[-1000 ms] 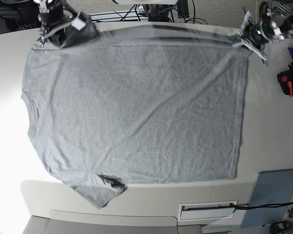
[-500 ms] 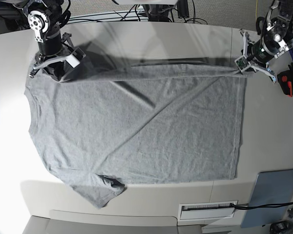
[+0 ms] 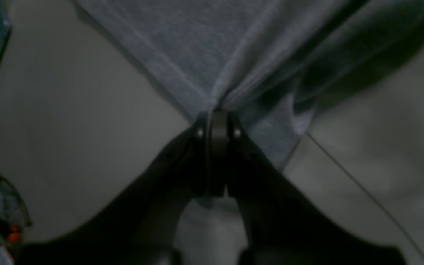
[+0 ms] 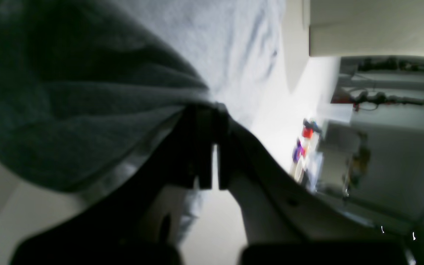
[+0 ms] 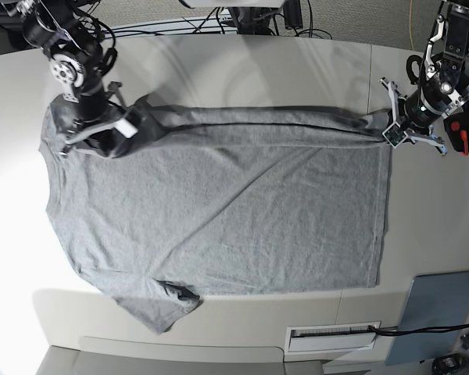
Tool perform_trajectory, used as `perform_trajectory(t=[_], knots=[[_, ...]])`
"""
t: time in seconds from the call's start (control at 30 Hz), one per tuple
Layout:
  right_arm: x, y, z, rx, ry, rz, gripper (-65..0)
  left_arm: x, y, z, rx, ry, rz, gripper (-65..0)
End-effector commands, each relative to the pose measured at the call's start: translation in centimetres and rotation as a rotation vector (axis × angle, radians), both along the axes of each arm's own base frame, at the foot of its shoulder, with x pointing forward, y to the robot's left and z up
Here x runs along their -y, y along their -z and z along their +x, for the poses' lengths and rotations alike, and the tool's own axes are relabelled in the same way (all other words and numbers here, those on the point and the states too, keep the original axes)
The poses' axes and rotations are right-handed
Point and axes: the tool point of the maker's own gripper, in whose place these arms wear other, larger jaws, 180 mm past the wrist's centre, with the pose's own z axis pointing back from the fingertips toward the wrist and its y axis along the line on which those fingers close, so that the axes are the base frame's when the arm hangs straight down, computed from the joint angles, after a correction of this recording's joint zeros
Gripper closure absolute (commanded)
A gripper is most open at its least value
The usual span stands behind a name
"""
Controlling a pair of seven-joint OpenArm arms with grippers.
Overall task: Fold the T-shirt properly
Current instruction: 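Lift the gripped edge and fold it across the shirt body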
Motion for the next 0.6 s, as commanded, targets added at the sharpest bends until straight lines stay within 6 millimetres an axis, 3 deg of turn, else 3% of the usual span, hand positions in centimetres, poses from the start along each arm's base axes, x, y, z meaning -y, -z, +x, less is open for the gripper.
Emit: perform_trajectory(t=[0.0,0.2,0.43,0.57], knots=[[0.0,-0.8,1.0,0.039,-0.012,-0.014,0.0,-0.3,-1.2,1.0,0.039,0.004,0.002,0.0],[-0.3,0.1,2.6,0.040,-0.036,-0.061,0.0,-0.1,-1.3,1.3,0.045,0.006,-0.007,0.0],[-0.5,-0.8,4.0,0.071,-0.043,-0.053,0.0,-0.2,-1.4,1.5,0.049,0.004,-0.005,0.0],[-0.4,-1.1,4.3,0.081,-0.041,-0.052,0.0,-0.6,-1.9,2.8,0.072,-0.008,0.000,0.0]])
